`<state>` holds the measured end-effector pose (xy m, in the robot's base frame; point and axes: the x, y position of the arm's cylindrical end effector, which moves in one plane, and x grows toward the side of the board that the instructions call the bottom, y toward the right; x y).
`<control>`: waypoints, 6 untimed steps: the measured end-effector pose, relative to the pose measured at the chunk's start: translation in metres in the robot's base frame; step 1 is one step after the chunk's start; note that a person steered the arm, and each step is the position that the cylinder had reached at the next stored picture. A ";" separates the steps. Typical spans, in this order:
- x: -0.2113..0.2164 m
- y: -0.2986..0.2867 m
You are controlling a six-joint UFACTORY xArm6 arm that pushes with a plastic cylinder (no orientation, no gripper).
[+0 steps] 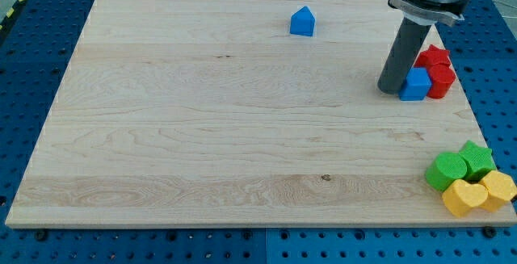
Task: Place the blue triangle above the blue cube
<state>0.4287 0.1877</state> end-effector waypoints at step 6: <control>-0.195 -0.181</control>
<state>0.2332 0.0065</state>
